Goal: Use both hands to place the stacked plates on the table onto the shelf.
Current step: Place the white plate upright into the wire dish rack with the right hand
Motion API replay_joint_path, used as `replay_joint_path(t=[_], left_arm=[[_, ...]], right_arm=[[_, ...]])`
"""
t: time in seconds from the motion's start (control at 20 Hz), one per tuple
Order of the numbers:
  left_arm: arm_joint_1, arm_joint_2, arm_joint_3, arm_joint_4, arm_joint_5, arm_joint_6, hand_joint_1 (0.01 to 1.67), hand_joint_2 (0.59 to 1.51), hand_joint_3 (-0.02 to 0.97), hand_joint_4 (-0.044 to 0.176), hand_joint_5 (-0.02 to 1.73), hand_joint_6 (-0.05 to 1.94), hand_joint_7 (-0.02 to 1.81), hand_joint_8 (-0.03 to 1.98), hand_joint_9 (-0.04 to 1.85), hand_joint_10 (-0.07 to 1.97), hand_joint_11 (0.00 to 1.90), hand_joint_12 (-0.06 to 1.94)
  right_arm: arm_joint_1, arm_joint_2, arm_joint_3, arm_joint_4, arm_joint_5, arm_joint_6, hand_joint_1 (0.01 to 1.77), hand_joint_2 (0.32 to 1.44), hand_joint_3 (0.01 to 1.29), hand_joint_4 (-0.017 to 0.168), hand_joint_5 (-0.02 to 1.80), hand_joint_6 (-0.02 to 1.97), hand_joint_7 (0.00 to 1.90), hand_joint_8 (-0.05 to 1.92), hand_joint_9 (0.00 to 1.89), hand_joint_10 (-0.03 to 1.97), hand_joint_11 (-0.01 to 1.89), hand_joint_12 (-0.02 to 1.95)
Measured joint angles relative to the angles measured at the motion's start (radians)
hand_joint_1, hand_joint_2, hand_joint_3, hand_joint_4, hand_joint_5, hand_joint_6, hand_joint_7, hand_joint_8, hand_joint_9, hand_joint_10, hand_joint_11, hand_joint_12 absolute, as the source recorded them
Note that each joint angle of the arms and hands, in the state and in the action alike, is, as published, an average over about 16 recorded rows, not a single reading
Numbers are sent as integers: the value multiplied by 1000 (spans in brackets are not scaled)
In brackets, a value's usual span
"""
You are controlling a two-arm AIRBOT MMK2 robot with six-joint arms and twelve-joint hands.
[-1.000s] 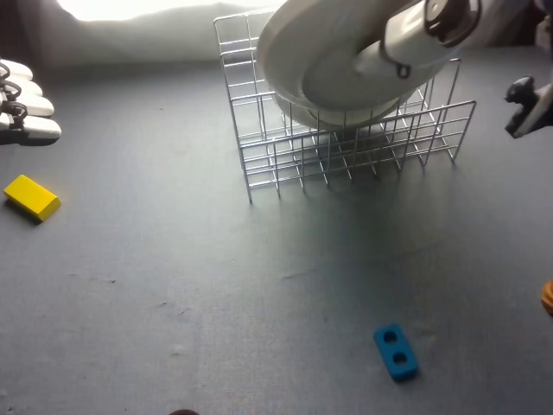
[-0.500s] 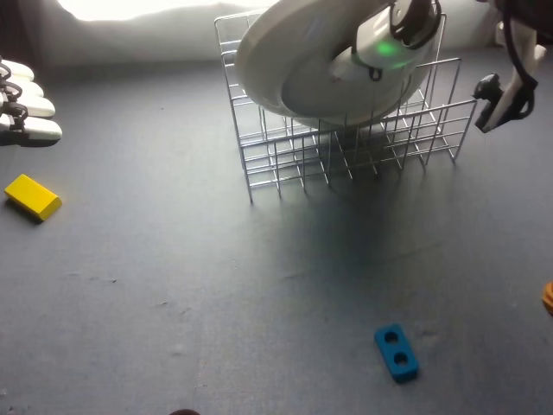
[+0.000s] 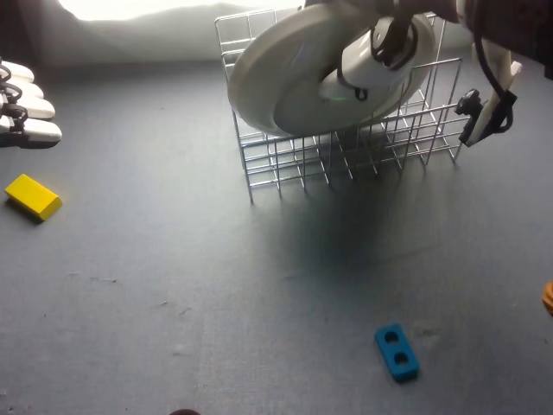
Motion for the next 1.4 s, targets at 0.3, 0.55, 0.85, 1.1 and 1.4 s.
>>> replay_joint_path(t=[0.3,0.55,0.85,1.1,1.4], left_arm=[[-1,-1,0,6,0,0,21,1007,9,7,22,20,19,-12,17,14,14,-11],[-2,-2,0,11,0,0,21,1007,9,7,23,20,18,-11,18,14,14,-11],[-4,-3,0,13,0,0,21,1007,9,7,22,20,18,-12,18,14,15,-11],[-4,-3,0,14,0,0,21,1007,9,7,21,20,18,-12,17,14,15,-10],[-4,-3,0,14,-1,0,21,1006,9,7,18,19,18,-12,17,14,15,-11]], right_arm=[[-19,-10,15,-1,-4,2,1258,988,14,2,981,968,1076,706,1112,519,713,1113],[-30,-12,19,-3,-5,2,1270,990,14,1,959,995,1063,688,1047,645,689,1141],[-42,-14,20,-11,-5,5,1258,991,14,-1,962,1001,1059,650,1050,603,695,1138],[-54,-15,20,-24,-5,8,1243,992,14,-2,955,1043,1036,687,1085,391,696,1140],[-70,-16,23,-41,-4,13,1215,995,14,-5,946,992,1025,628,1121,305,690,1182]])
